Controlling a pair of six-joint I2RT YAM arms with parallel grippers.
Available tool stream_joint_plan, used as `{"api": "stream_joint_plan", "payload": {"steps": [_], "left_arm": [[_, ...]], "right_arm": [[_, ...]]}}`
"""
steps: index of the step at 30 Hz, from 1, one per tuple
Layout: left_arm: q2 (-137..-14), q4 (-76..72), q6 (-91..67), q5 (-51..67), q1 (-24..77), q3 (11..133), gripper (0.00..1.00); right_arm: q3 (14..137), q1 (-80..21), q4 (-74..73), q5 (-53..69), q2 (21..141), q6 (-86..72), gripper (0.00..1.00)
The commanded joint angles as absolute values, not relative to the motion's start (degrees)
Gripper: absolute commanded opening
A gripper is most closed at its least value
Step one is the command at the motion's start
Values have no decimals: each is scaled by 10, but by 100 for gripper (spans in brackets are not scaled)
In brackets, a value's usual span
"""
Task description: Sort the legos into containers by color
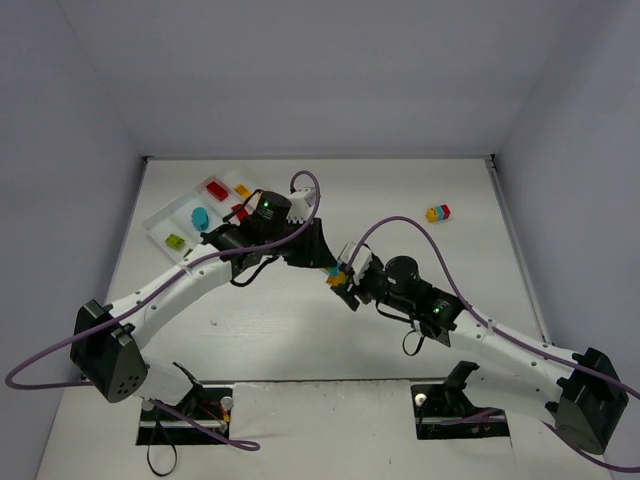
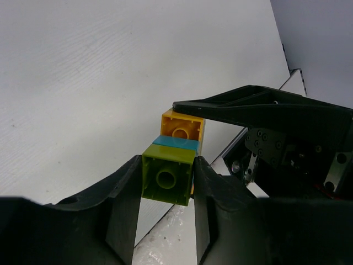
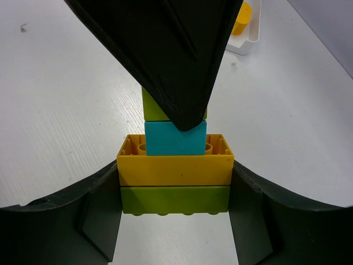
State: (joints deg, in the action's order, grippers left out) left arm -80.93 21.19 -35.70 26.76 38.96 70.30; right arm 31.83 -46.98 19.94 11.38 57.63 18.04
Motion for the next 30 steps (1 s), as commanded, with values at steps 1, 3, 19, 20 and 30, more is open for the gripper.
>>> {"api": "stream_joint_plan", "payload": {"steps": [1, 3, 19, 20, 30], "left_arm": [[-799, 178, -359, 269, 390, 723, 29], [-797, 180, -359, 269, 390, 722, 20], [-774, 189, -323, 284, 384, 721, 7], [-775, 188, -318, 287, 382, 721, 8], [-779, 175, -301, 337, 367, 715, 15]], "right_arm": [[324, -474, 252, 121, 565, 179, 0], [324, -473, 251, 121, 567, 178, 0], [321, -473, 252, 120, 565, 176, 0], [321, -473, 251, 122, 564, 176, 0], [318, -473, 252, 130, 556, 177, 0]]}}
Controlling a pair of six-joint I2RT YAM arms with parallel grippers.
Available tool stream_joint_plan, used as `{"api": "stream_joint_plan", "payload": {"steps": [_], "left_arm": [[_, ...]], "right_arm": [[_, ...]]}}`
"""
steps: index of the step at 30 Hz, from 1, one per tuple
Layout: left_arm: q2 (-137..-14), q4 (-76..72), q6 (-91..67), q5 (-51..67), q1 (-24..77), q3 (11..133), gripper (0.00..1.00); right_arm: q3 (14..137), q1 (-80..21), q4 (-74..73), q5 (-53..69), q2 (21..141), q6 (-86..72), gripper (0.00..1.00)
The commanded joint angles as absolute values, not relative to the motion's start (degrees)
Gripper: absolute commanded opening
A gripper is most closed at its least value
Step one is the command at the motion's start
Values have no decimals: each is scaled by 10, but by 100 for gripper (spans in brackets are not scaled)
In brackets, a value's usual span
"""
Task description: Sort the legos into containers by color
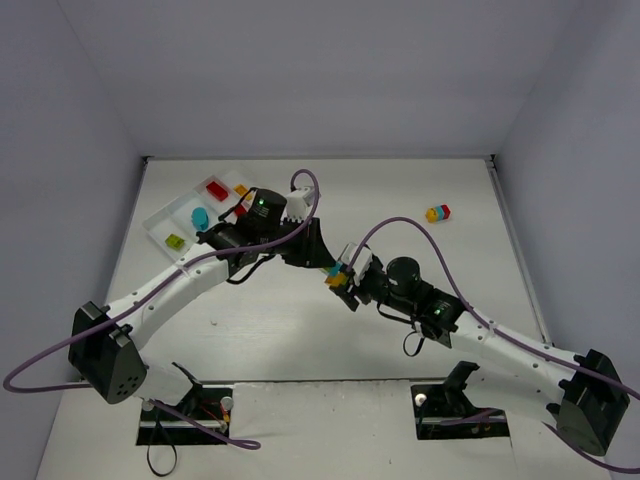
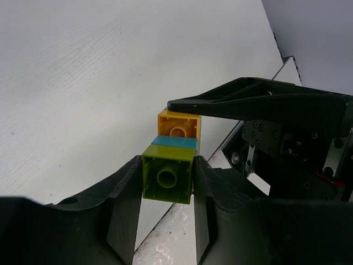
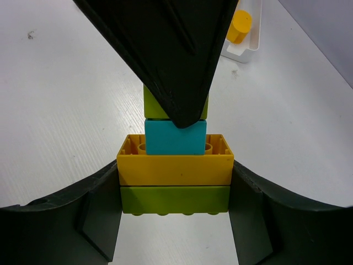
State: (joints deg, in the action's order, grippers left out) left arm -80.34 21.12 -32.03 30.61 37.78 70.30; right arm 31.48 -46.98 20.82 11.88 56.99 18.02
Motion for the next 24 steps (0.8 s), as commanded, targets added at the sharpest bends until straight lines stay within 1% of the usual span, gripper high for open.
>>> {"api": "stream_joint_plan", "payload": {"steps": [1, 8, 15, 18, 19, 20, 22, 23, 24], "left_arm": [[-776, 173, -301, 341, 363, 711, 16], [-774, 168, -301, 368, 348, 710, 16], [-776, 184, -292, 367, 342, 712, 17], [-760, 221, -281, 331, 317, 713, 17], [-748, 234, -280, 298, 304, 710, 17], [-743, 266, -282, 280, 267, 709, 17], [-723, 302, -283, 231, 223, 704, 17], [-718, 317, -283, 181, 201, 701, 17], [-707, 336, -286, 158, 158, 697, 17]], "right_arm": [[318, -473, 252, 131, 556, 177, 0], [318, -473, 251, 130, 558, 178, 0], [317, -473, 252, 127, 555, 175, 0], [317, -473, 252, 123, 552, 174, 0], [316, -473, 253, 122, 553, 172, 0], [316, -473, 253, 122, 551, 171, 0], [316, -473, 255, 118, 550, 169, 0], [316, -473, 255, 116, 548, 166, 0], [316, -473, 256, 116, 548, 165, 0]]}}
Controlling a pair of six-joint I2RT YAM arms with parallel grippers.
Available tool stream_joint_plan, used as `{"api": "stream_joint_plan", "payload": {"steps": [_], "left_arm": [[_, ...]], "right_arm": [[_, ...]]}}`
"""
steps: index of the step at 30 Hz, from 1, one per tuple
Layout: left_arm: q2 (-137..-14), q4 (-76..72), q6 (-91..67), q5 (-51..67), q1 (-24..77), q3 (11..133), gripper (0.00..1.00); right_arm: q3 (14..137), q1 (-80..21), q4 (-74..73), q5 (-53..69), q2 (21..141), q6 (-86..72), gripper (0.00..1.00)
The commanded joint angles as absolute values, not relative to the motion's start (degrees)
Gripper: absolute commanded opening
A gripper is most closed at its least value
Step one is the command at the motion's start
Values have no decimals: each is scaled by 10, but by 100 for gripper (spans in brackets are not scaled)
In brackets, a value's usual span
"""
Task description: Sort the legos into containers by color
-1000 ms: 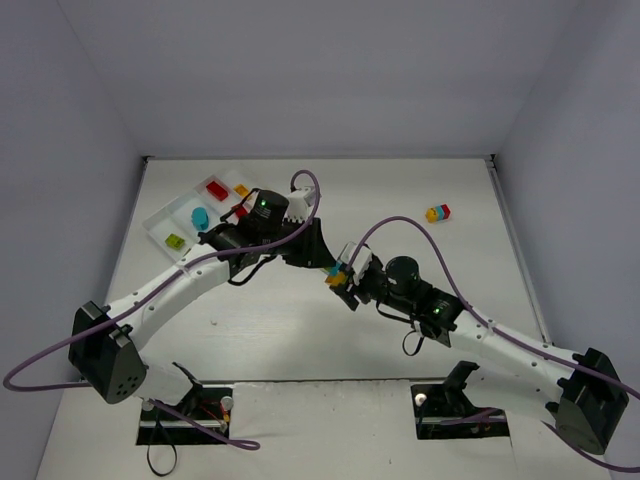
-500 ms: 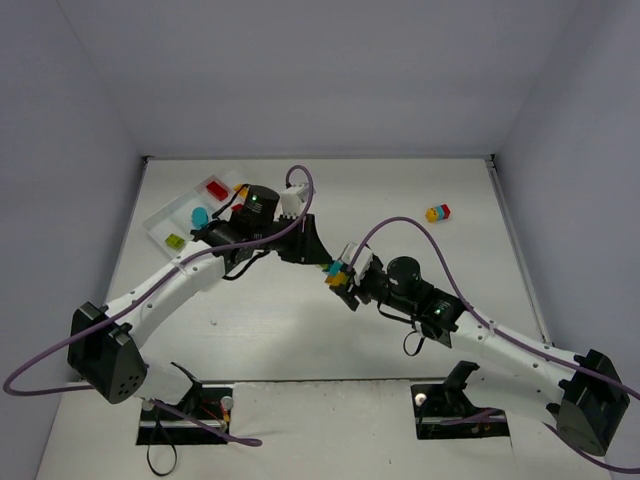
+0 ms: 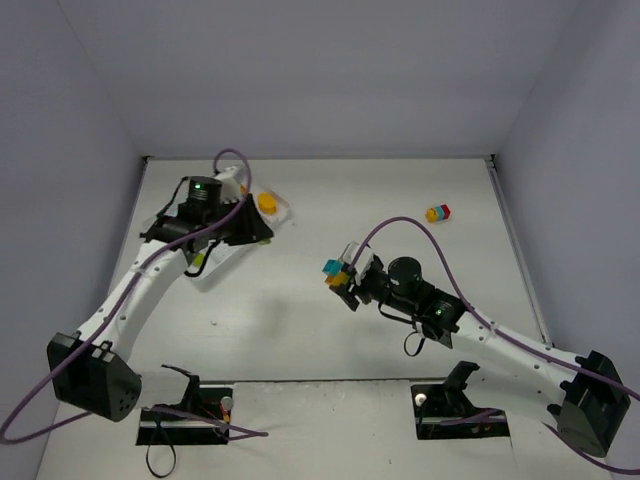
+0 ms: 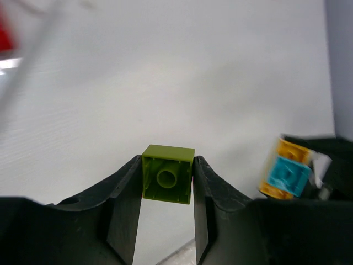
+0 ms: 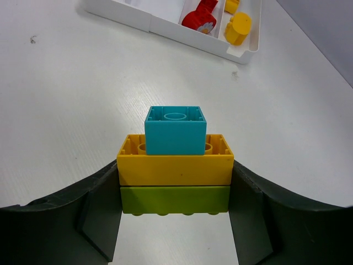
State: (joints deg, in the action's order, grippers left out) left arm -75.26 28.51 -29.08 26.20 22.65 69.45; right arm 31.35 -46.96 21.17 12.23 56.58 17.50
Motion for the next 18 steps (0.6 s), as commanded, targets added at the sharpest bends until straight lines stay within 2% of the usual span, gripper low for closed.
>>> {"api": "stream_joint_plan", "payload": {"steps": [1, 8, 13, 18], "left_arm": [[-701, 341, -288, 139, 136, 687, 17], [-734, 321, -308, 62, -28, 678, 21], [-841, 295, -300, 51, -114, 719, 20], [-959, 287, -306, 49, -158, 795, 20]], "right_arm": [[316, -473, 256, 116, 547, 163, 0], [313, -473, 258, 103, 533, 149, 0], [316, -474, 246, 108, 521, 142, 0], [317, -474, 246, 118, 513, 140, 0]]}}
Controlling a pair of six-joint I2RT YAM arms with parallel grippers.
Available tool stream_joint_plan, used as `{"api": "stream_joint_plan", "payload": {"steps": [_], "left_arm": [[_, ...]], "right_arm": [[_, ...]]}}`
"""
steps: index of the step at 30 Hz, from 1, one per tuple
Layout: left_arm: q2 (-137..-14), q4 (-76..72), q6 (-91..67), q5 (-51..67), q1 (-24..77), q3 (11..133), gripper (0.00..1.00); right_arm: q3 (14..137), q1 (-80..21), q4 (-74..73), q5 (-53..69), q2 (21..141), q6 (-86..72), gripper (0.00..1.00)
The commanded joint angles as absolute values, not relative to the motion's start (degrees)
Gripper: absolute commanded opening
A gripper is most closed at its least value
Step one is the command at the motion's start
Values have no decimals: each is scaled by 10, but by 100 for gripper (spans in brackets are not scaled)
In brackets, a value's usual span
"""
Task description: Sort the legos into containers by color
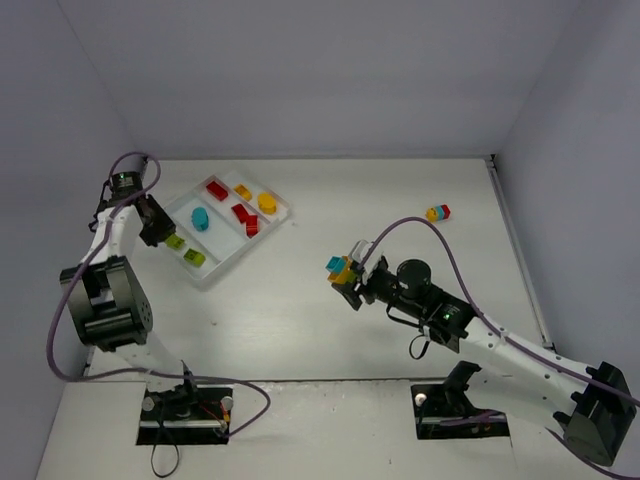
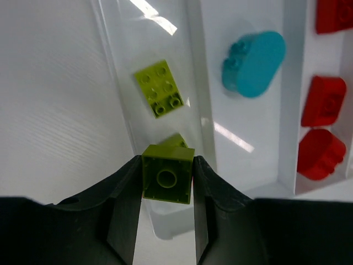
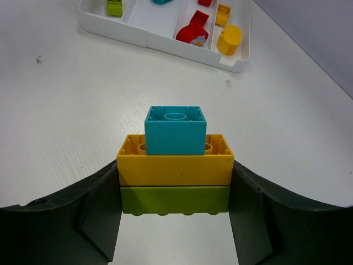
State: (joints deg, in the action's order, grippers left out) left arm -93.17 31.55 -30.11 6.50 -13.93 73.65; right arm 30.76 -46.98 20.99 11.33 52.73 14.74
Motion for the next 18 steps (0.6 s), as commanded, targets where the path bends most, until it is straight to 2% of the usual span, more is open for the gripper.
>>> {"api": "stream_joint_plan", "payload": {"steps": [1, 6, 10, 14, 15, 18], "left_arm": [[-973, 282, -307, 47, -160, 802, 20], [-1044, 259, -311, 37, -161, 852, 21], [-1085, 264, -314, 19, -162, 891, 28], [-1106, 261, -321, 11, -162, 911, 47], [-1105, 262, -321, 9, -162, 912, 54], [-1098, 258, -320, 18, -163, 911, 63]], "right_arm": [[318, -474, 245, 120, 514, 141, 0], [323, -474, 242, 124, 523, 143, 0], [325, -474, 241, 124, 528, 145, 0], [327, -474, 242, 123, 540, 146, 0], [328, -474, 241, 124, 542, 147, 0], [330, -473, 242, 124, 549, 147, 0]]}}
